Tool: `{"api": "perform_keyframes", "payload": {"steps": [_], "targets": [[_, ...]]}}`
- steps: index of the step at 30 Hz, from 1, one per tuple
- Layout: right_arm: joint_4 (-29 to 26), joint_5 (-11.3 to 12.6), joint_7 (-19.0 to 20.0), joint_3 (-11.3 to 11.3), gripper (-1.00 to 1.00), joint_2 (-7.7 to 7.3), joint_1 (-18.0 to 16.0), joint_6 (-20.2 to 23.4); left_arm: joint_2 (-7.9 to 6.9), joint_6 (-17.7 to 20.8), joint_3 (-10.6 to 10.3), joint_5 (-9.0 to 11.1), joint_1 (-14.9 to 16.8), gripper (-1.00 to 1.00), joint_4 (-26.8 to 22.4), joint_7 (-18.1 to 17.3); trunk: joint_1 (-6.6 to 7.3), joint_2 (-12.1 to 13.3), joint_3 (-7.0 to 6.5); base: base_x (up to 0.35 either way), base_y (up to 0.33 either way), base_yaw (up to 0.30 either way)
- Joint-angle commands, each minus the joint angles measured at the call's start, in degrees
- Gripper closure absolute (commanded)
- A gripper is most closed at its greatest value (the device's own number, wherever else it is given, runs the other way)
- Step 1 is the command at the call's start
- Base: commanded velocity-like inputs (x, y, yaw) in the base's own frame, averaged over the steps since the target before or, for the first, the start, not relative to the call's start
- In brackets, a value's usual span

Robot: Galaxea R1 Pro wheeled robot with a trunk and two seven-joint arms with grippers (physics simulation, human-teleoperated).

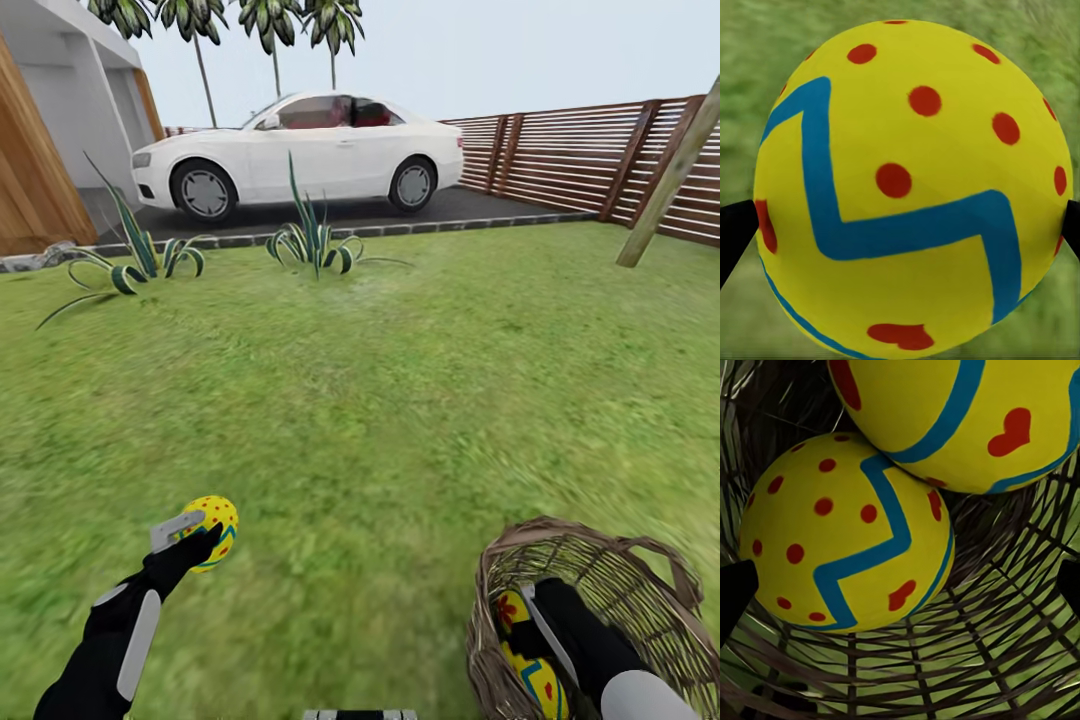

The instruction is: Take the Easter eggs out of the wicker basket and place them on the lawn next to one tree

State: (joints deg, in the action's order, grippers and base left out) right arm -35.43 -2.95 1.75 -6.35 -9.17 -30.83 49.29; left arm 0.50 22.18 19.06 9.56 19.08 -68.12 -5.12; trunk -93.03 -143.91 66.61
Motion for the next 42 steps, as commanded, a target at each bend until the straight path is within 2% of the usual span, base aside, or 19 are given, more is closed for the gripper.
{"api": "perform_keyframes", "payload": {"steps": [1, 8, 13, 18, 36, 42], "targets": [[-0.1, -0.3, 0.2, -0.3, -1.0, -0.06, 0.0, 0.3, 0.1, 0.4, 0.2, 0.4, 0.0, 1.0, 0.1, -0.2, -0.01, 0.0, 0.28, 0.0, 0.0, 0.0], [-0.1, -0.3, 0.2, -0.3, -1.0, -0.06, 0.0, 0.3, 0.2, 0.4, 0.2, 0.3, 0.0, 1.0, 0.8, -0.2, -0.19, -0.1, 1.83, 0.0, 0.0, 0.0], [-0.1, -0.3, 0.2, -0.3, -1.0, -0.07, 0.0, 0.3, 1.15, 0.4, 0.1, 0.3, 0.1, 1.0, 0.9, -0.2, -0.32, -0.2, 2.94, 0.0, 0.0, 0.0], [-0.4, -0.3, 0.2, -0.2, -1.0, -0.07, 0.0, 0.3, 1.34, 0.4, 0.1, 0.2, 0.1, 1.0, 0.8, -0.2, -0.45, -0.3, 4.04, 0.0, 0.0, 0.0], [-0.4, -0.4, 0.2, -0.7, -1.0, 0.7, 0.0, 0.3, 1.25, 0.1, 0.2, 0.2, 0.0, 1.0, 2.0, -0.3, -0.45, -0.3, 4.04, 0.0, 0.0, 0.0], [-0.4, -0.4, 0.2, -0.7, -1.0, 0.73, 0.0, 0.3, 1.25, 0.1, 0.2, 0.3, 0.1, 1.0, 1.9, -0.2, -0.6, -0.3, 5.37, 0.0, 0.0, 0.0]]}}
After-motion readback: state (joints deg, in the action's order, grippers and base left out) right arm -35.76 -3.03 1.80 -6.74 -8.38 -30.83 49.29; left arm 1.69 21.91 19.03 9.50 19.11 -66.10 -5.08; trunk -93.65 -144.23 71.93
